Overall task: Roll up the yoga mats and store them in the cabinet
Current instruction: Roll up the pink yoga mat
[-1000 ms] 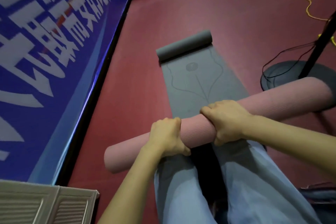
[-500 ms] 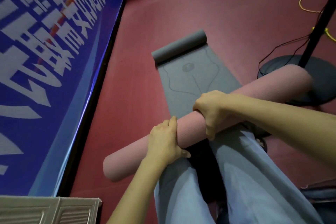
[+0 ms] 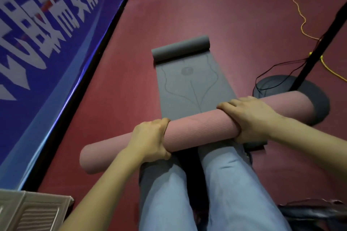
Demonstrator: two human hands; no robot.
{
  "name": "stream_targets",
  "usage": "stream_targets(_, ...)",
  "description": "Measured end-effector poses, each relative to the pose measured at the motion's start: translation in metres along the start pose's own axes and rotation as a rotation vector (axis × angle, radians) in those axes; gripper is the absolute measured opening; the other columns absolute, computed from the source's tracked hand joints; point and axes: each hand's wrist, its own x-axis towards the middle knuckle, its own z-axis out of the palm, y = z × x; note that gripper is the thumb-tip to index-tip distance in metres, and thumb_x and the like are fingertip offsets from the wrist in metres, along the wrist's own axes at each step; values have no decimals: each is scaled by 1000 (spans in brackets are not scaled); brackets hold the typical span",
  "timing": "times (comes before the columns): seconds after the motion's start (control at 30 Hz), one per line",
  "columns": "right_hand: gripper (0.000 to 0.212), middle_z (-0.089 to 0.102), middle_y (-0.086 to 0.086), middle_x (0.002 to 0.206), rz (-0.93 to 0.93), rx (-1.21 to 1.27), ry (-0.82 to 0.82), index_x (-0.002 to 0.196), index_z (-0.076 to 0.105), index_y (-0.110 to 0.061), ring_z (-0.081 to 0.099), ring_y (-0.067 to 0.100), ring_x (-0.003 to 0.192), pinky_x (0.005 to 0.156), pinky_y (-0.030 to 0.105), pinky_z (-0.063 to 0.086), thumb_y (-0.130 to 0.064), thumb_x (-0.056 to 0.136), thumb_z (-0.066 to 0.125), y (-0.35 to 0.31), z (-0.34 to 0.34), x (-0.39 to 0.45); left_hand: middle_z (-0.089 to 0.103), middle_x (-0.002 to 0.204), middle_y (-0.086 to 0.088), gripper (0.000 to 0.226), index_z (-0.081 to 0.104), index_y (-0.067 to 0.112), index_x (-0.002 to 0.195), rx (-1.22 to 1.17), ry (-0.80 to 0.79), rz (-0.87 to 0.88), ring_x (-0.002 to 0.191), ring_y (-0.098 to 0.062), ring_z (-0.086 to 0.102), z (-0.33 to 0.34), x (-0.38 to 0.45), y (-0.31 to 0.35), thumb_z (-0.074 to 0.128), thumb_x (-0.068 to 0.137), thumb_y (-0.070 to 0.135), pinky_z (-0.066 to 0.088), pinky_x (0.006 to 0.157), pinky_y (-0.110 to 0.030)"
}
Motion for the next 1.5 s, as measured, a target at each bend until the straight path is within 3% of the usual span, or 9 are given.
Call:
stream_targets(0.23,90,65,-1,104,26,46,38,126,49,-24,65,28,93,81,41,50,-49,43,73,-35,5,-39,72,95,7,82,63,24,114,46,162,80,79,-25,70,9,-52,1,70,41,60,53,64,-34)
stream_targets(0.43,97,64,-2,81,-15,198,30,113,62,-16,65,25,68,63,36,54,-48,22,70,-86,44,-105,69,101,13,86,62,28,121,-95,-2,113,89,-19,70,48,-102,8,73,38,47,57,75,-29)
stream_targets(0.5,93,64,-4,83,-14,217,13,113,61,-20,66,24,70,66,36,54,-49,25,67,-89,51,-113,70,96,12,89,64,28,118,-91,-50,105,84,-19,71,61,-115,13,70,33,49,58,72,-29)
stream_targets(0.7,91,62,-4,110,-49,171,-232,134,42,-30,64,25,98,88,35,46,-51,50,70,-90,42,-103,65,123,12,101,47,34,140,-77,-308,51,110,-19,64,61,-124,21,72,45,58,49,88,-29)
stream_targets(0.87,98,67,-6,110,4,306,-424,125,47,-37,65,23,99,82,36,53,-62,36,79,-72,35,-77,65,119,12,102,53,34,128,-259,-452,-9,109,-16,61,57,-93,17,91,36,59,50,88,-31)
stream_targets(1.03,102,64,-7,121,-34,394,-692,128,52,-36,59,17,108,96,33,51,-49,37,97,-51,25,-42,61,124,12,104,54,29,129,-419,-606,-8,111,-12,58,57,-70,16,99,38,51,49,98,-27)
stream_targets(1.17,100,61,-11,111,-37,391,-677,126,53,-36,57,15,100,92,32,52,-49,38,97,-53,33,-41,60,118,16,98,53,34,123,-418,-572,3,106,-11,58,59,-76,14,98,38,53,49,94,-28)
stream_targets(1.37,102,59,-14,111,-33,426,-697,127,51,-36,58,14,103,92,30,51,-47,37,97,-51,35,-35,43,113,24,97,43,44,118,-429,-273,-5,103,-4,48,65,-98,16,86,33,62,44,85,-31)
stream_targets(1.5,102,58,-12,117,-17,432,-743,129,49,-34,58,16,109,95,30,50,-43,41,99,-53,29,-35,50,120,22,98,48,41,128,-402,-206,54,109,-7,54,65,-106,12,81,43,75,47,95,-35)
